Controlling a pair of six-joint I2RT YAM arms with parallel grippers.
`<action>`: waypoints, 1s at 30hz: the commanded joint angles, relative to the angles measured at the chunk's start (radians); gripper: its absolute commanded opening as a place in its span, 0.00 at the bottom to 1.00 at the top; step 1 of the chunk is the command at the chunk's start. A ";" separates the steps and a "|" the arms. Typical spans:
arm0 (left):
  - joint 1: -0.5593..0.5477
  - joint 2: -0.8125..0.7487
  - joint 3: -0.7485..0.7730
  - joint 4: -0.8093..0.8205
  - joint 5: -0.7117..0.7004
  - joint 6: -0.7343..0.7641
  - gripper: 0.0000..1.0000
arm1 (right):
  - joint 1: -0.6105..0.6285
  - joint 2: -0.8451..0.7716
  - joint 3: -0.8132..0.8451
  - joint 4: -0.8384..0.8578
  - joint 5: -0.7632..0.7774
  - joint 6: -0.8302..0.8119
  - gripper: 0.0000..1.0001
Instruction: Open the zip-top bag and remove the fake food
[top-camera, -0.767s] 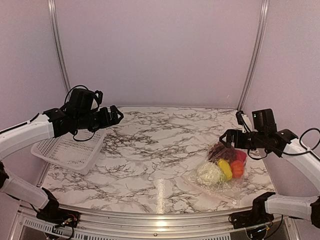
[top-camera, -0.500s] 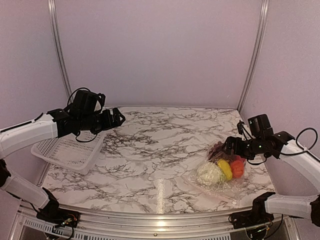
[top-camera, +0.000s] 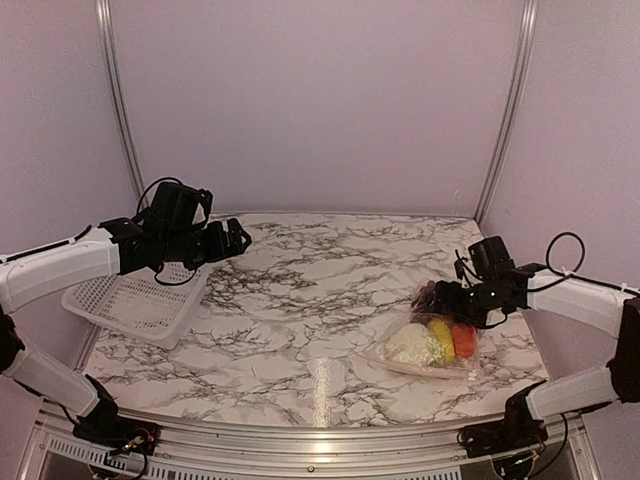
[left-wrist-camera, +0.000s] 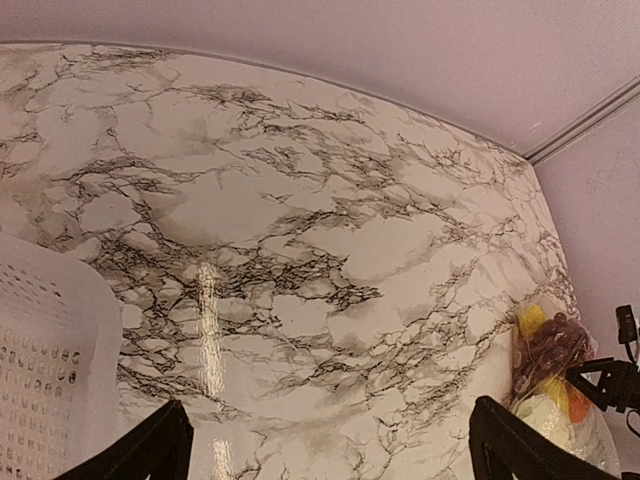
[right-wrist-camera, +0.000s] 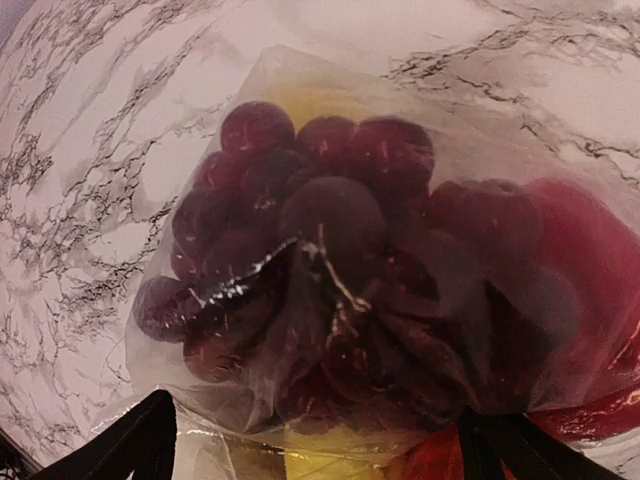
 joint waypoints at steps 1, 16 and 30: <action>-0.007 0.006 -0.012 0.027 0.012 0.014 0.99 | 0.040 0.105 0.004 0.223 -0.197 0.041 0.95; -0.156 -0.033 -0.200 0.343 0.222 0.248 0.99 | 0.251 0.496 0.234 0.576 -0.225 0.222 0.94; -0.543 0.182 -0.290 0.689 -0.062 0.729 0.70 | 0.259 0.472 0.200 0.556 -0.127 0.194 0.85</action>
